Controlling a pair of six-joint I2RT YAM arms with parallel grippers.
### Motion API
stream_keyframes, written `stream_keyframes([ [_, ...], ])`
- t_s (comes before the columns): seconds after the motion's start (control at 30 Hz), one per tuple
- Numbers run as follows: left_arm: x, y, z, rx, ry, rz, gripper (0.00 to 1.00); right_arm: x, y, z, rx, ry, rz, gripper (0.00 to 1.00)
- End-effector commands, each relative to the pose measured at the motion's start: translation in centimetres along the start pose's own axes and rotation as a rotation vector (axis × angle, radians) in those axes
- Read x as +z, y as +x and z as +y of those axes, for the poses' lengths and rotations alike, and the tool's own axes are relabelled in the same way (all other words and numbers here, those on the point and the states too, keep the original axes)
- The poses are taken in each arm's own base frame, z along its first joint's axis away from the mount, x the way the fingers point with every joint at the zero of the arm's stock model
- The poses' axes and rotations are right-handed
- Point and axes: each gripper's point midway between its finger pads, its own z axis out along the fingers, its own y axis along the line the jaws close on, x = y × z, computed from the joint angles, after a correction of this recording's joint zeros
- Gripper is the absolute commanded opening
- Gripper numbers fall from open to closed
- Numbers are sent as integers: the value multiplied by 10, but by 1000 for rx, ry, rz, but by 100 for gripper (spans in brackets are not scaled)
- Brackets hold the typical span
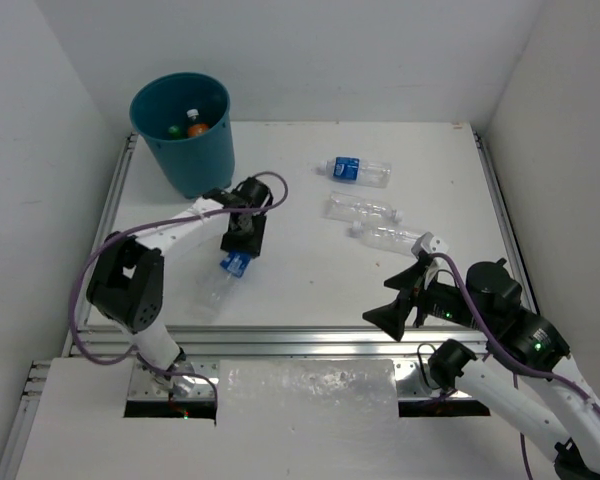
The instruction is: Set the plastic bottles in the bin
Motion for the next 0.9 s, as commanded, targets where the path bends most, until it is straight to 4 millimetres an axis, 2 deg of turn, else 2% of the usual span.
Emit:
stream_keyframes([
  [0.0,-97,-75,-26,-62,117,-329,0,-3,-12,4,-32,-9,-27,99],
  [0.03,-114,-87,-24,-80,111,-380,0,-3,-13,4,-34,-8,-29,99],
  [0.07,-151,-114,-22,-115,126,-487,0,-3,-14,3,-37,-3,-30,99],
  [0.1,-172,-127,-16,-139,112,-543,0,-4,-15,1,-37,9,-32,99],
  [0.13,-217,-155,-3,-191,80,-677,0,-3,-16,-1,-38,18,-34,99],
  [0.17,-233,-168,6,-216,38,-728,0,-2,-16,-3,-38,31,-29,99],
  [0.2,-258,-183,17,-249,3,-804,0,-1,-16,-5,-37,41,-26,99],
  [0.23,-304,-202,40,-326,-63,-936,0,-1,-16,-8,-35,52,-23,99],
  [0.27,-314,-214,49,-360,-113,-974,0,0,-15,-10,-32,63,-17,99],
  [0.33,-358,-235,72,-449,-184,-1101,0,2,-13,-13,-23,80,-12,99],
  [0.37,-373,-244,86,-494,-220,-1161,0,3,-13,-14,-21,82,-9,99],
  [0.43,-396,-258,115,-593,-322,-1282,1,2,-13,-13,-21,80,-7,99],
  [0.47,-398,-262,123,-613,-353,-1309,3,2,-13,-14,-19,84,-4,99],
  [0.5,-381,-269,125,-599,-385,-1305,5,1,-14,-14,-19,89,-4,99],
  [0.53,-380,-272,132,-606,-402,-1329,8,0,-15,-14,-19,90,-6,99],
  [0.57,-385,-279,151,-673,-421,-1387,9,0,-15,-14,-17,92,-4,99],
  [0.6,-378,-286,158,-667,-422,-1391,9,-1,-14,-15,-15,96,0,99],
  [0.63,-360,-296,179,-692,-447,-1368,9,-1,-12,-15,-12,98,10,99],
  [0.67,-353,-302,188,-713,-453,-1360,9,-1,-11,-15,-10,101,20,99],
  [0.7,-361,-312,194,-709,-424,-1388,9,-1,-10,-16,-8,105,27,99],
  [0.73,-343,-324,202,-691,-432,-1368,8,0,-9,-18,-7,118,43,99],
  [0.8,-348,-340,199,-644,-414,-1419,9,1,-8,-21,-7,129,51,99],
  [0.87,-341,-351,195,-624,-404,-1427,9,3,-7,-23,-8,135,55,99],
])
